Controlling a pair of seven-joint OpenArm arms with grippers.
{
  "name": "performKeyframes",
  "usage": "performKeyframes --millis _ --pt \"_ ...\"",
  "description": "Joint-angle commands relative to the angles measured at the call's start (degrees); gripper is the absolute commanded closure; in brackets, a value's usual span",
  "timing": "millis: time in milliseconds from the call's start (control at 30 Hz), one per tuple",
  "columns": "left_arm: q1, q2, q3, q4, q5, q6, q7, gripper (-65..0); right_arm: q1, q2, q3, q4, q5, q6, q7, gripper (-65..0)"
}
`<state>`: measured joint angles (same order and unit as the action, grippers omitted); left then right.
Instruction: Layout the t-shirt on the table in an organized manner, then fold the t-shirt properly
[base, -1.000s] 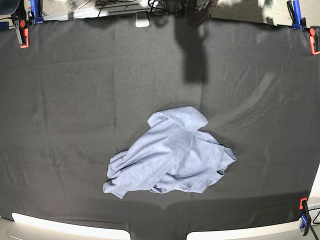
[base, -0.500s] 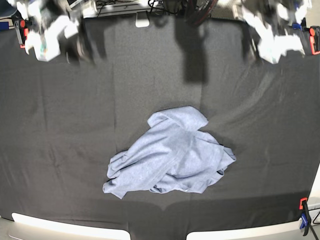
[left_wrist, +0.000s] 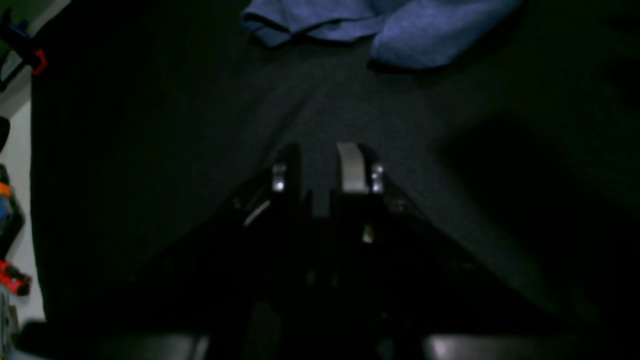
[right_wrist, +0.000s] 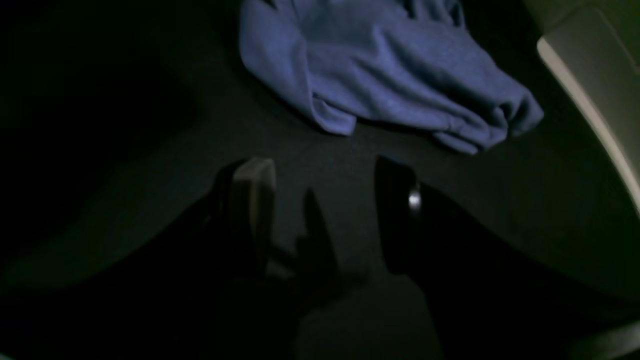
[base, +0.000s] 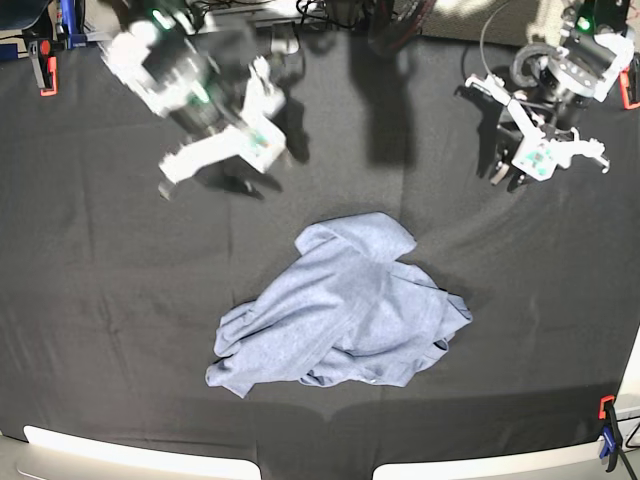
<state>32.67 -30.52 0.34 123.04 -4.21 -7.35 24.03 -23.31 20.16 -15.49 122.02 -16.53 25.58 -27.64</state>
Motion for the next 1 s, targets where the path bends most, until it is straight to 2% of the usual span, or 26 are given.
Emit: performKeyframes --millis 0,133,233,300,467,667,867,967 --pt "-0.1 -0.6 -0.3 1.0 -0.1 0.5 -1.3 -11.3 2.4 -0.7 -0.7 -1.1 -0.9 -0.8 1.6 -31.6" --pt "-0.1 -0.5 -0.3 1.0 1.2 0.5 -1.3 -11.3 11.2 -2.8 -4.4 -10.7 -2.4 -0.8 1.9 -31.6" --pt "-0.2 0.9 -0.3 1.0 4.4 0.6 -1.3 -11.3 17.8 -3.3 -7.6 -17.2 -4.3 -0.8 1.9 -31.6" --pt "-0.2 2.1 -0.3 1.0 4.3 0.6 -1.3 -11.3 21.6 -3.3 -10.2 -21.0 -4.3 -0.8 1.8 -31.6" --pt "-0.3 4.8 -0.3 1.0 4.4 0.6 -1.4 -11.3 28.5 -3.4 -16.0 -29.4 -4.3 -0.8 1.7 -31.6" --pt "-0.5 6.2 -0.3 1.0 4.4 0.7 -1.4 -11.3 34.0 -3.3 -22.3 -37.7 -4.3 -0.8 1.2 -31.0" --pt "-0.6 6.9 -0.3 1.0 7.6 0.7 -1.3 -11.3 35.2 -3.3 -25.0 -38.2 -4.3 -0.9 0.5 -16.4" --pt "-0.6 6.9 -0.3 1.0 7.6 0.7 -1.3 -11.3 35.2 -3.3 -25.0 -38.2 -4.3 -0.9 0.1 -4.0"
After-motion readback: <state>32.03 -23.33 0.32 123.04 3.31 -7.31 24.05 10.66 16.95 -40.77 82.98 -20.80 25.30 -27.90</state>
